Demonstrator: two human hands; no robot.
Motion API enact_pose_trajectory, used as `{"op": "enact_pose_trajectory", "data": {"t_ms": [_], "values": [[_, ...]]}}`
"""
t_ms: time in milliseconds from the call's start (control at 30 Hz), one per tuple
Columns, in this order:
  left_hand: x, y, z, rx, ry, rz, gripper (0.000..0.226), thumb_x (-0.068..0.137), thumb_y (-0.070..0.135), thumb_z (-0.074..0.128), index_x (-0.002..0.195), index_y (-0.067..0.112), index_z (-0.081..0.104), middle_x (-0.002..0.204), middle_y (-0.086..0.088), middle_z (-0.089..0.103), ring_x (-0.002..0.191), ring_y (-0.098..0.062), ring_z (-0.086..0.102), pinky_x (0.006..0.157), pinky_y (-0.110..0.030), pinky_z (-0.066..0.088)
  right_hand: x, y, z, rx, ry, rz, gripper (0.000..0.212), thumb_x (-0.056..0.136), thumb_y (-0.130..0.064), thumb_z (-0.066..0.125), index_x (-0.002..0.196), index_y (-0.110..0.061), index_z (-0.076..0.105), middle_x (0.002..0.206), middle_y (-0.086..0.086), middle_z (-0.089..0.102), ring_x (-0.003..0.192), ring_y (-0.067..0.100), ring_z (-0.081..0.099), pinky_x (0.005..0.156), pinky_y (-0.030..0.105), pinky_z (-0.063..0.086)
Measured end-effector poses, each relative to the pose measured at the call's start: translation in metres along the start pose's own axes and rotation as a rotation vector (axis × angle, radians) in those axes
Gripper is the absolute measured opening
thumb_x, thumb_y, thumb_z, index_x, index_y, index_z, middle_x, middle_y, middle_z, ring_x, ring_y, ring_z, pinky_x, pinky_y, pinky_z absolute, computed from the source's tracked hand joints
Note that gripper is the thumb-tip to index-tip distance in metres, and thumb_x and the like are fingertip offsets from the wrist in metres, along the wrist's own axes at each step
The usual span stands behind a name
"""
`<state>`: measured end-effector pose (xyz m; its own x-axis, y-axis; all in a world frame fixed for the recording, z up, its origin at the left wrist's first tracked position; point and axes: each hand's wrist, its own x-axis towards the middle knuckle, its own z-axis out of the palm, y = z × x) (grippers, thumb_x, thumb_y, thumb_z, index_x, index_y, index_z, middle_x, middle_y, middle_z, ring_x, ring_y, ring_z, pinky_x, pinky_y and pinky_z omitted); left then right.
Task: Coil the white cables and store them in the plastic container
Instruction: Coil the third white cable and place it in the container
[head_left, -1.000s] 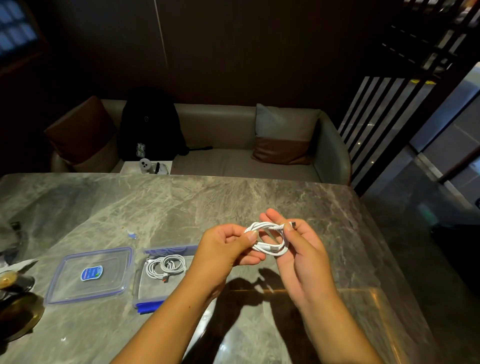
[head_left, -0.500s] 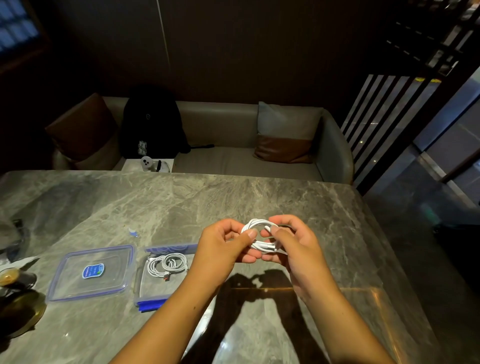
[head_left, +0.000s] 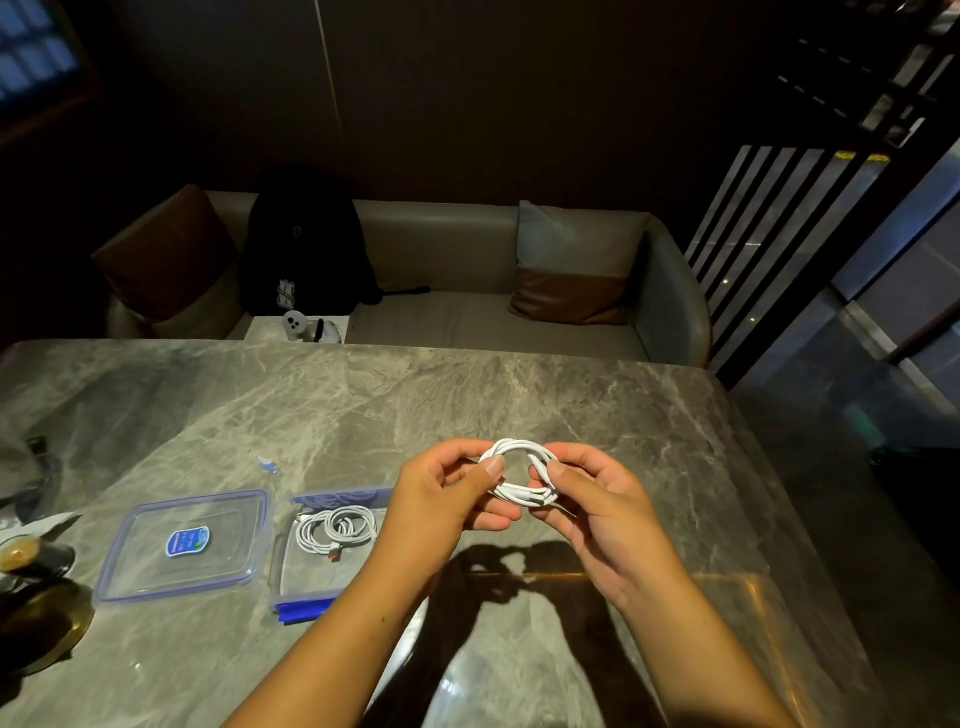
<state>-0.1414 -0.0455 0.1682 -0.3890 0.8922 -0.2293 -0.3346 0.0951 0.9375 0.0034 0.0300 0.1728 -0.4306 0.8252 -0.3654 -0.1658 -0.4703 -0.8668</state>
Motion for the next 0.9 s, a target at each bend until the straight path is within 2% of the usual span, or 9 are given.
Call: {"op": "enact_pose_trajectory", "data": {"t_ms": [233,367,500,600,667,767,900], "values": [[0.0,-0.016,-0.025,-0.022,0.079,-0.061,0.016,0.095,0.002,0.059,0.105,0.007,0.071,0.082,-0.015,0.072,0.064,-0.026,0.07,0.059,-0.027,0.059,0.016,0.027,0.013,-0.025,-0.011,0.069,0.013,0.093,0.001,0.058,0.101,-0.003,0.067,0.088,0.014,0.074,0.073,0.02,0.071,0.066,0.03,0.058],[0.002,-0.032,-0.054,-0.011,0.18,-0.114,0.018,0.096,0.003,0.058,0.107,0.006,0.071,0.089,-0.025,0.073,0.061,-0.023,0.07,0.057,-0.025,0.059,0.033,0.059,0.031,-0.081,-0.022,0.174,0.011,0.094,-0.001,0.058,0.091,-0.006,0.067,0.078,0.008,0.076,0.07,0.016,0.073,0.066,0.03,0.058],[0.006,-0.054,-0.093,0.017,0.272,-0.167,0.019,0.096,0.004,0.06,0.109,0.008,0.073,0.096,-0.02,0.075,0.069,-0.023,0.071,0.058,-0.026,0.059,0.054,0.101,0.053,-0.115,-0.001,0.308,0.008,0.094,-0.002,0.059,0.095,-0.005,0.067,0.085,0.013,0.074,0.074,0.02,0.073,0.068,0.033,0.059],[0.011,-0.07,-0.122,0.038,0.324,-0.201,0.02,0.095,0.003,0.06,0.109,0.008,0.074,0.095,-0.016,0.077,0.071,-0.023,0.073,0.057,-0.027,0.058,0.064,0.132,0.073,-0.243,0.024,0.36,0.006,0.094,-0.008,0.061,0.094,-0.01,0.067,0.084,0.012,0.072,0.073,0.022,0.07,0.067,0.036,0.061],[0.014,-0.077,-0.138,0.092,0.347,-0.209,0.019,0.095,0.002,0.06,0.106,0.009,0.074,0.092,-0.015,0.077,0.072,-0.024,0.074,0.058,-0.027,0.059,0.07,0.15,0.085,-0.349,0.047,0.371,0.006,0.094,-0.01,0.06,0.092,-0.011,0.066,0.077,0.009,0.069,0.063,0.018,0.063,0.058,0.032,0.058],[0.02,-0.085,-0.16,0.22,0.442,-0.228,0.012,0.093,0.0,0.062,0.098,0.007,0.071,0.083,-0.015,0.075,0.062,-0.021,0.073,0.054,-0.027,0.058,0.079,0.173,0.1,-0.531,0.064,0.363,0.007,0.093,-0.014,0.059,0.093,-0.011,0.065,0.073,0.011,0.065,0.051,0.014,0.054,0.042,0.023,0.043],[0.034,-0.101,-0.182,0.302,0.487,-0.263,0.004,0.09,0.0,0.065,0.093,0.002,0.062,0.074,-0.018,0.068,0.053,-0.025,0.069,0.054,-0.038,0.061,0.089,0.192,0.119,-0.631,0.14,0.361,0.009,0.095,-0.014,0.058,0.099,-0.007,0.06,0.074,0.014,0.065,0.044,0.015,0.055,0.04,0.023,0.044]]}}
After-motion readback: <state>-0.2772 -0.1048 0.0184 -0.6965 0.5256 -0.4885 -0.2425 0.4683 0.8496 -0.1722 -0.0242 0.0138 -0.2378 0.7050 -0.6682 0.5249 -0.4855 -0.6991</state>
